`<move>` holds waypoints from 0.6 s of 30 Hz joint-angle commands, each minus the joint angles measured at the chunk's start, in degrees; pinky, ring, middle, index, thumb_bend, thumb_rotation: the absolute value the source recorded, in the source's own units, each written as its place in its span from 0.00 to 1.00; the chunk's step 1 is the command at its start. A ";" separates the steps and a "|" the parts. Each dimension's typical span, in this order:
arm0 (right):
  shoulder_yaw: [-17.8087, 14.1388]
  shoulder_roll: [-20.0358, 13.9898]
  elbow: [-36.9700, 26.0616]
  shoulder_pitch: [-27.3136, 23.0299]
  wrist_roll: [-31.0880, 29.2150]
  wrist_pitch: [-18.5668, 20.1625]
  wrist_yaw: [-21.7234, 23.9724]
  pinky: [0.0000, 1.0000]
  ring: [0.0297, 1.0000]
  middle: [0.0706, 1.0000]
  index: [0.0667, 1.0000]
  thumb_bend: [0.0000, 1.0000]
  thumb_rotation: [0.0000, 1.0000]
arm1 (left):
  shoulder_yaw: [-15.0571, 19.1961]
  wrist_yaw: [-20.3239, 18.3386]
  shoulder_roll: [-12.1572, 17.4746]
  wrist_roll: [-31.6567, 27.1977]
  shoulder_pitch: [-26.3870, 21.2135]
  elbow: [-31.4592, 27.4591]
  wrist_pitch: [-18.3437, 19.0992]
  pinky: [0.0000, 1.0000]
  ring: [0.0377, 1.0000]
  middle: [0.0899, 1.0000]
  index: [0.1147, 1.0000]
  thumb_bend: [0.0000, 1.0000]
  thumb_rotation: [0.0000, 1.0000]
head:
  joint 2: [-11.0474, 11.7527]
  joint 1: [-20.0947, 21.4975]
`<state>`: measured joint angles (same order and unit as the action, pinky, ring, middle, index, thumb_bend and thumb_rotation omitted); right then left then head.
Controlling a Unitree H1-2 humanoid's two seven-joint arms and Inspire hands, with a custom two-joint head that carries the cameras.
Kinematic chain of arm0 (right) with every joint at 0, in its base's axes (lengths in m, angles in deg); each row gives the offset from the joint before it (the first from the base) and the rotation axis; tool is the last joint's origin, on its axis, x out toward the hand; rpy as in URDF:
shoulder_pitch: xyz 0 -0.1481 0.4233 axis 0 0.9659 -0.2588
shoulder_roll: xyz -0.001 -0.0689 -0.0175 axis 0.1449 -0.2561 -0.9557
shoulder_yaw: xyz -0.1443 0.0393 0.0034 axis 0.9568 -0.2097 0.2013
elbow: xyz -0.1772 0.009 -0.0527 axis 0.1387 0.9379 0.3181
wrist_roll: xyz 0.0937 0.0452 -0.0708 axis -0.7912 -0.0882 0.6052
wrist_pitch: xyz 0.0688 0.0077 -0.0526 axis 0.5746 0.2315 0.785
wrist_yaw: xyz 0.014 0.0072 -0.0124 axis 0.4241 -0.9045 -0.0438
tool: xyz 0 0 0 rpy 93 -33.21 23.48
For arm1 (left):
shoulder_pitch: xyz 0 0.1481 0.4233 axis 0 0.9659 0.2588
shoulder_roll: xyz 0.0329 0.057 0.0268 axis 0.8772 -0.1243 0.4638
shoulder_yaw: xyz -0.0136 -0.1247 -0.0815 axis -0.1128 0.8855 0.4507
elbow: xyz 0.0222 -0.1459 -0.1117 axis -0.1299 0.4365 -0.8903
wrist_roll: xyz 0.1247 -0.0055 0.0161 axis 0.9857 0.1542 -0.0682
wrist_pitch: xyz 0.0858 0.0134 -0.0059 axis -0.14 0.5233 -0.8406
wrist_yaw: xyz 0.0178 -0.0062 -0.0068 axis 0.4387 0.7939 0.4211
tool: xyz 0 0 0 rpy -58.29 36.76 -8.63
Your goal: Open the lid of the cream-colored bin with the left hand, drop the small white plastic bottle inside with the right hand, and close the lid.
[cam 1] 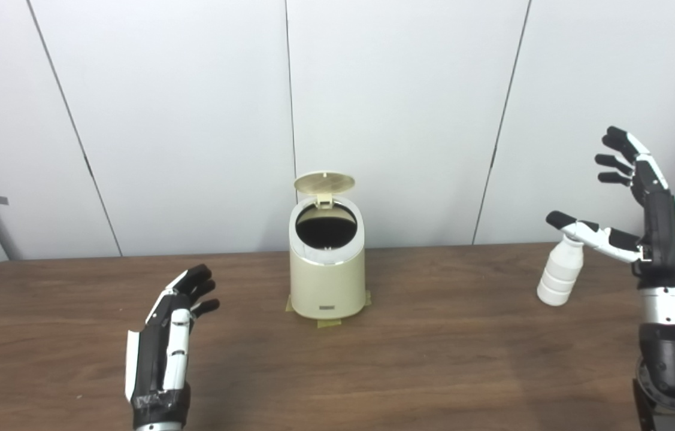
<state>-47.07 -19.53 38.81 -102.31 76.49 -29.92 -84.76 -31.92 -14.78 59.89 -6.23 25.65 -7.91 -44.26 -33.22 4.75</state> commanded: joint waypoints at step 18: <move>-0.65 -2.44 14.04 -2.43 -5.87 -4.05 -2.69 0.81 0.89 0.89 0.89 0.88 0.34 | -0.58 0.27 -0.34 1.58 -1.56 0.35 -4.15 0.71 0.79 0.79 0.77 0.32 0.76 | 0.10 -0.10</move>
<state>-47.49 -20.26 54.12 -102.87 71.39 -31.51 -86.95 -32.19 -14.73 59.73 -5.56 25.68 -6.82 -46.12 -33.05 4.57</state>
